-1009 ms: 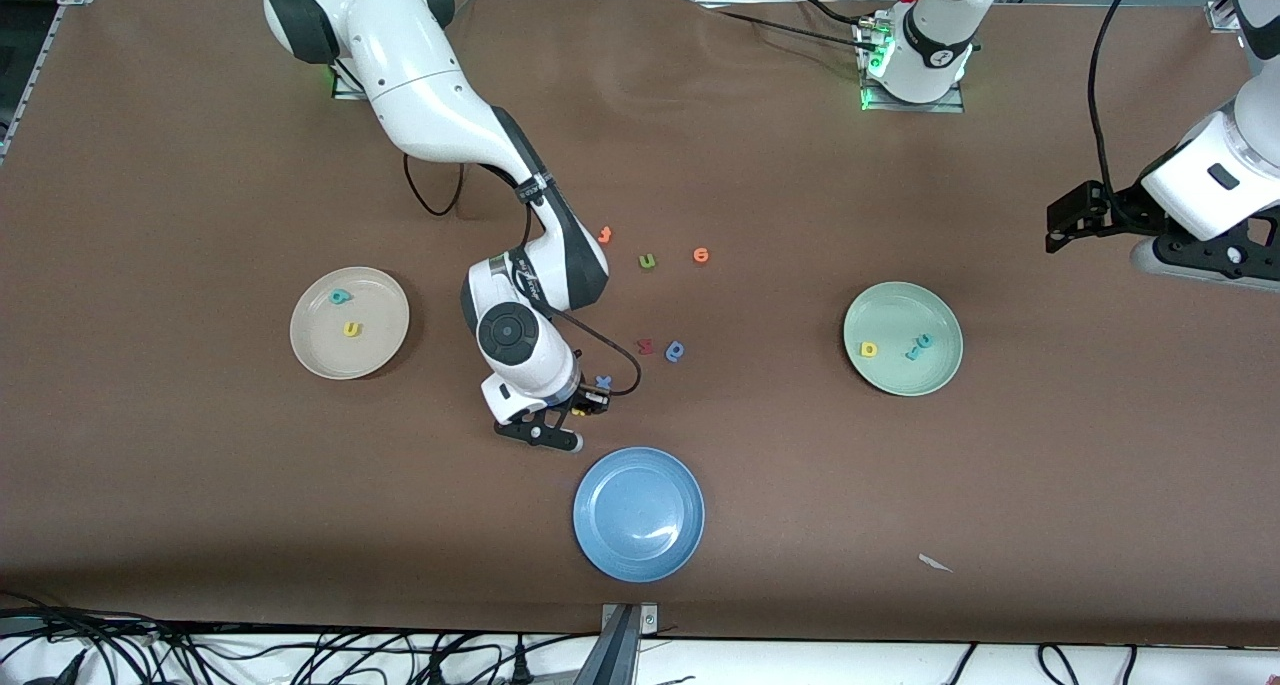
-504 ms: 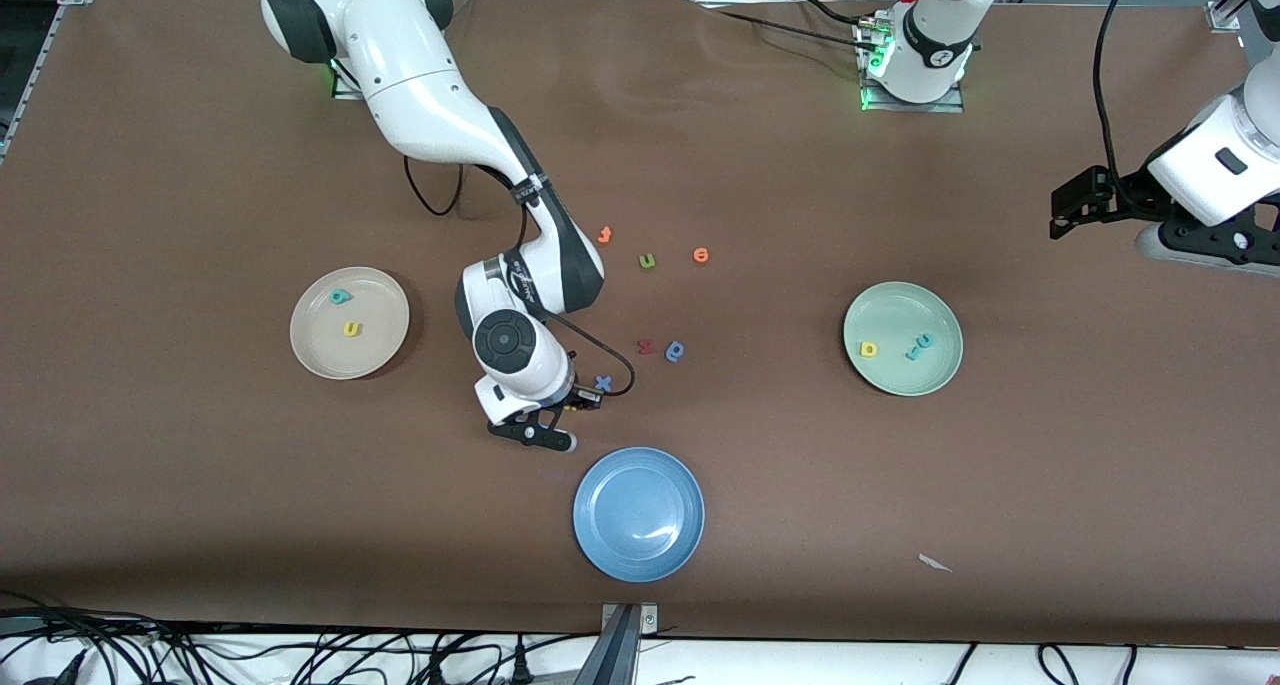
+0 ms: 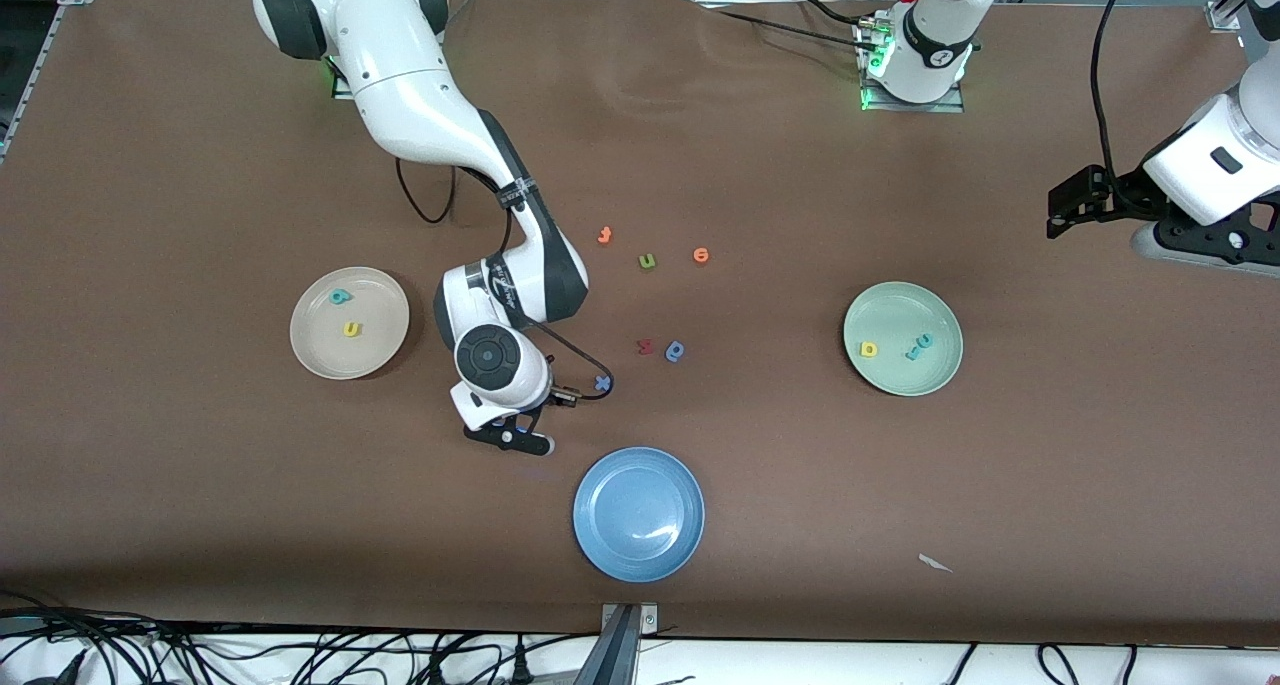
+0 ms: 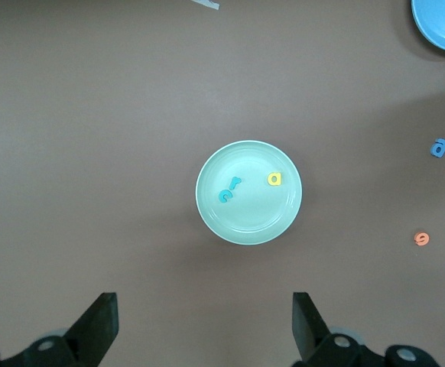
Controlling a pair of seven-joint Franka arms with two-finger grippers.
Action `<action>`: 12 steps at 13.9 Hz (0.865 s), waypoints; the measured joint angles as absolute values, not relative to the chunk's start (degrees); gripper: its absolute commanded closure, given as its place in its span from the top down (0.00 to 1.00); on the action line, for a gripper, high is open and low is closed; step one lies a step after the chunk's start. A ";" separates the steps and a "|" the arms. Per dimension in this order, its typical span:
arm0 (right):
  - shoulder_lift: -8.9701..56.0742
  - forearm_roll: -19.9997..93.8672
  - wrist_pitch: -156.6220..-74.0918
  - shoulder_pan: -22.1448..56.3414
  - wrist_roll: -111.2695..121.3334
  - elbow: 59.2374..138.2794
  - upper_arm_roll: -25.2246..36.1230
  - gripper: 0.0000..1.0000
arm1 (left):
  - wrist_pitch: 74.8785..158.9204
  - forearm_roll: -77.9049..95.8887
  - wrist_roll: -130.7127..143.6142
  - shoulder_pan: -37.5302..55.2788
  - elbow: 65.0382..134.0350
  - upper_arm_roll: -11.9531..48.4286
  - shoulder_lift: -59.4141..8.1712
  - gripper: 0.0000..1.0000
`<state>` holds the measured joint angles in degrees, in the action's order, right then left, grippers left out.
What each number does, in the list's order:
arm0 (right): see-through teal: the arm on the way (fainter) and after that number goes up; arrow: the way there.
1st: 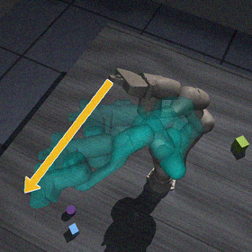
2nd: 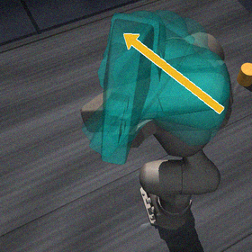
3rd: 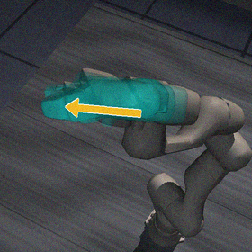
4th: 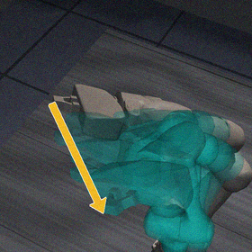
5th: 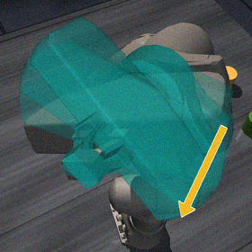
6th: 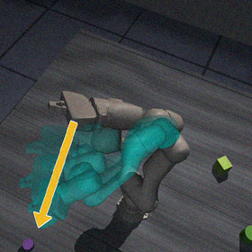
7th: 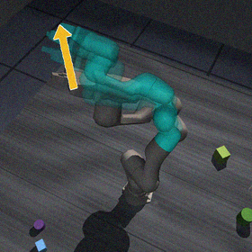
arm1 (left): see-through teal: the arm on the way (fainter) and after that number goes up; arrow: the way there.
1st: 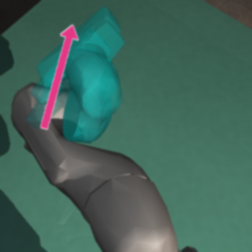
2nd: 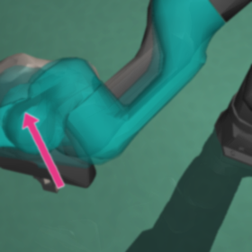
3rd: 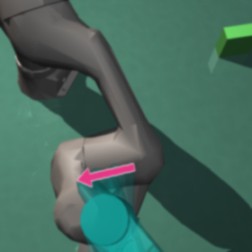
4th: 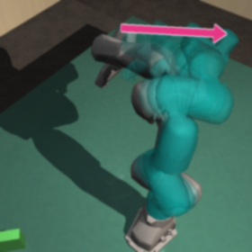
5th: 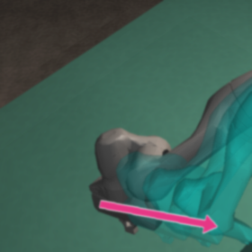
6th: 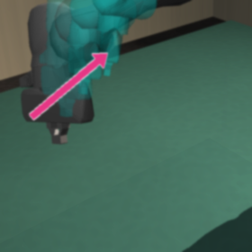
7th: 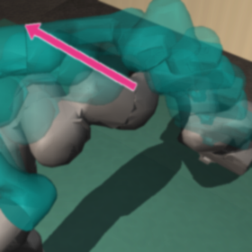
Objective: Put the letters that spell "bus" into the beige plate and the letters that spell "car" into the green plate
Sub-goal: 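Lift the yellow s with the right gripper toward the beige plate, then lower the s onto the beige plate and open the right gripper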
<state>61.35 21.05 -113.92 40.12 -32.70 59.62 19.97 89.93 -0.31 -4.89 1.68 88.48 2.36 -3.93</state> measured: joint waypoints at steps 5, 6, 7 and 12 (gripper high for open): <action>59.47 20.96 -107.41 40.49 -28.28 59.48 24.54 0.21 | 89.92 -0.31 -4.89 1.68 88.48 2.36 -3.93 1.00; 58.69 20.66 -105.87 40.47 -27.13 60.16 25.84 0.21 | 89.92 -0.31 -4.89 1.68 88.48 2.36 -3.93 1.00; 57.58 20.28 -105.20 40.44 -25.22 61.55 26.90 0.21 | 89.92 -0.31 -4.89 1.68 88.48 2.36 -3.93 1.00; 43.96 18.00 -111.95 40.10 -11.43 82.26 29.51 0.21 | 89.92 -0.31 -4.89 1.81 88.47 2.37 -3.93 1.00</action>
